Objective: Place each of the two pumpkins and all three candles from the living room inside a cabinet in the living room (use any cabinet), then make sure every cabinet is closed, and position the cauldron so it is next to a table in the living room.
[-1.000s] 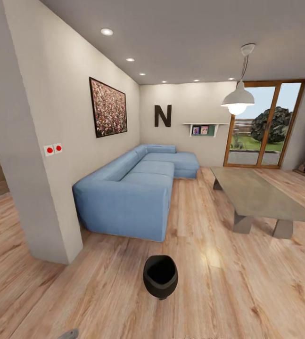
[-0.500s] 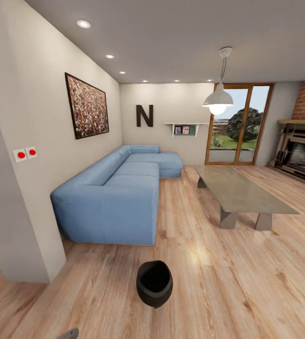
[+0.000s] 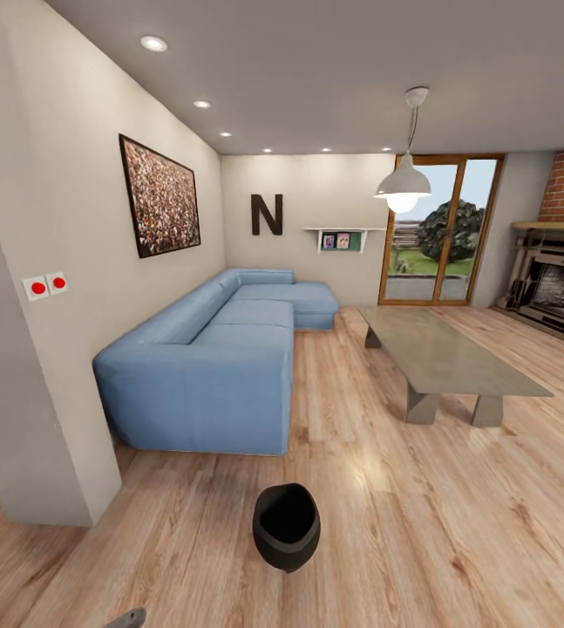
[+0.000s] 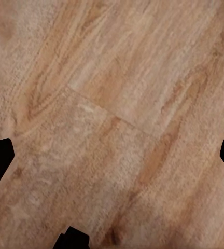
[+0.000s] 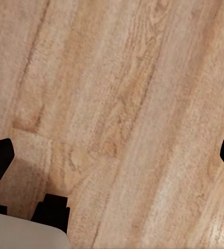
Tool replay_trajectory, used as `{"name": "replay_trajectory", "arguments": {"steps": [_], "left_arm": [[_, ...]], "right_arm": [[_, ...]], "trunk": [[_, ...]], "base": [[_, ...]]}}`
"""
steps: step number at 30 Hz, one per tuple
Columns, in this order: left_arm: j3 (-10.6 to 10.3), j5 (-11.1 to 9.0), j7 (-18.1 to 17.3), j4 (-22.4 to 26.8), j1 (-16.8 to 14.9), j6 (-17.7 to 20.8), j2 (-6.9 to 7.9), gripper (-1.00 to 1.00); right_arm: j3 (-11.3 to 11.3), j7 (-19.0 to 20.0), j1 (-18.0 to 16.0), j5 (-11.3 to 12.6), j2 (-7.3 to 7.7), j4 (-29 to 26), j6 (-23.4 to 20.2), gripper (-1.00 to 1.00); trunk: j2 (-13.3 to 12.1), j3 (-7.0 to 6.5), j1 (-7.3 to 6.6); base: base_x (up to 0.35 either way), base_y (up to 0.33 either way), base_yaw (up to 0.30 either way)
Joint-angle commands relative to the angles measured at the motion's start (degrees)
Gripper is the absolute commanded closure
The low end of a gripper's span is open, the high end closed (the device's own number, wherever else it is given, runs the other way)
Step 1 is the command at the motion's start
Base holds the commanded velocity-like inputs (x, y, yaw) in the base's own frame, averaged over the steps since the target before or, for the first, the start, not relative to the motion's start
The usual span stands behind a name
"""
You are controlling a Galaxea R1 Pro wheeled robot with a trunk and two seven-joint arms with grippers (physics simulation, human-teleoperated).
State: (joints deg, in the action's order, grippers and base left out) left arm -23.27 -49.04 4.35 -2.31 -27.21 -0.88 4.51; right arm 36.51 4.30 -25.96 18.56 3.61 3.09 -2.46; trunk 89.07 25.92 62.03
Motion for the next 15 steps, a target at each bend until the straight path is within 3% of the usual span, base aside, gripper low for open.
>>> {"name": "replay_trajectory", "arguments": {"steps": [1, 8, 12, 15], "left_arm": [[-0.5, -0.4, 0.0, -0.1, -0.1, -0.1, -0.02, -1.00], [-0.5, -0.2, 0.0, 0.1, 0.0, -0.2, -0.28, -1.00], [-0.7, 0.0, 0.0, 0.3, -0.1, -0.1, -0.95, -1.00], [-0.8, 0.0, -0.2, 1.8, -0.1, 0.5, -2.31, -1.00]], "right_arm": [[0.5, 0.3, -0.1, 0.6, 0.00, 0.1, -0.1, -1.00], [0.5, 0.3, -0.1, 0.6, 0.00, 0.0, -0.1, -1.00], [0.3, 0.4, -0.1, 0.9, 0.00, 0.0, -0.1, -1.00], [0.1, 0.6, -0.1, 1.0, -0.05, -0.3, -0.3, -1.00]], "trunk": [[0.0, 0.06, 0.00], [0.0, 0.06, 0.00], [0.0, 0.06, 0.00], [0.0, 0.06, 0.00]], "base": [[0.000, 0.000, 0.000], [0.000, 0.000, 0.000], [0.000, 0.000, 0.000], [0.000, 0.000, 0.000]]}}
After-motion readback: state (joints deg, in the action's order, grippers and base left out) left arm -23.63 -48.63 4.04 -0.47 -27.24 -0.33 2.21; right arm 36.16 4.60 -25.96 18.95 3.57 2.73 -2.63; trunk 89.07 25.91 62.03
